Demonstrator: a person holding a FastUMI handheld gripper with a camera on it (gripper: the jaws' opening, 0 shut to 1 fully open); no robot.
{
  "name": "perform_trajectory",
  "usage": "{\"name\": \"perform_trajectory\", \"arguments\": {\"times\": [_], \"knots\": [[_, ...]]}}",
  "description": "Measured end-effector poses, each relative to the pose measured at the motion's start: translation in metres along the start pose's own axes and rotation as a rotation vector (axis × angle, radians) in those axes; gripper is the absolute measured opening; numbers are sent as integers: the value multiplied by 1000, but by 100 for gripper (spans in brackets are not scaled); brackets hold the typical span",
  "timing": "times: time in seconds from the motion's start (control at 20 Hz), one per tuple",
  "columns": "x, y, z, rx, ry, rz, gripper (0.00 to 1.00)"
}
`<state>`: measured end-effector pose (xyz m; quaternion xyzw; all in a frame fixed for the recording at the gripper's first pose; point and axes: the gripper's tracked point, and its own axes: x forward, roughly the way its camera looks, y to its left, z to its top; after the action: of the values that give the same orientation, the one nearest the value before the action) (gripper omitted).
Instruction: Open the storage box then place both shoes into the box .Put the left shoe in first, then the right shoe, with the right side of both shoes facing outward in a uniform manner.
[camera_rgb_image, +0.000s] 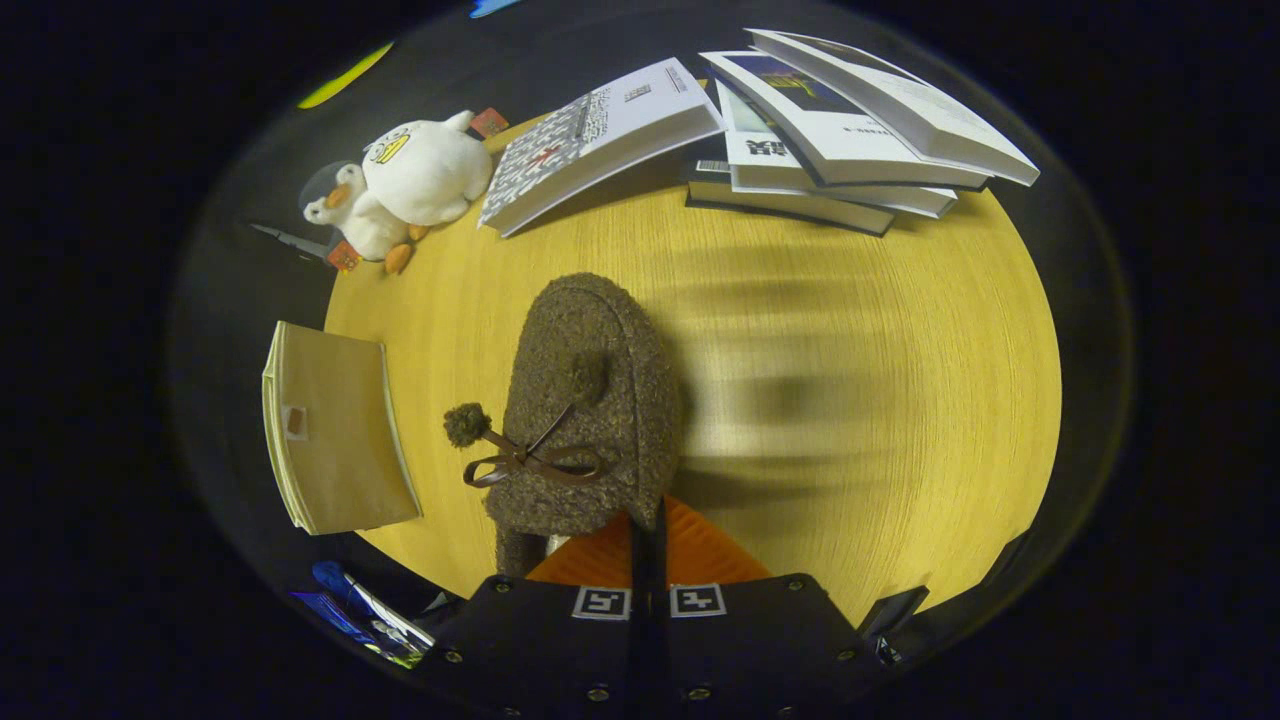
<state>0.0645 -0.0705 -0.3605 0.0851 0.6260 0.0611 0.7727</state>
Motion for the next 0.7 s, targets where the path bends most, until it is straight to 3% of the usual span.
{"name": "perform_trajectory", "arguments": {"times": [0.4,0.7], "knots": [[-77,95,25,-155,-97,94,0],[-110,182,41,-276,-150,172,0]]}}
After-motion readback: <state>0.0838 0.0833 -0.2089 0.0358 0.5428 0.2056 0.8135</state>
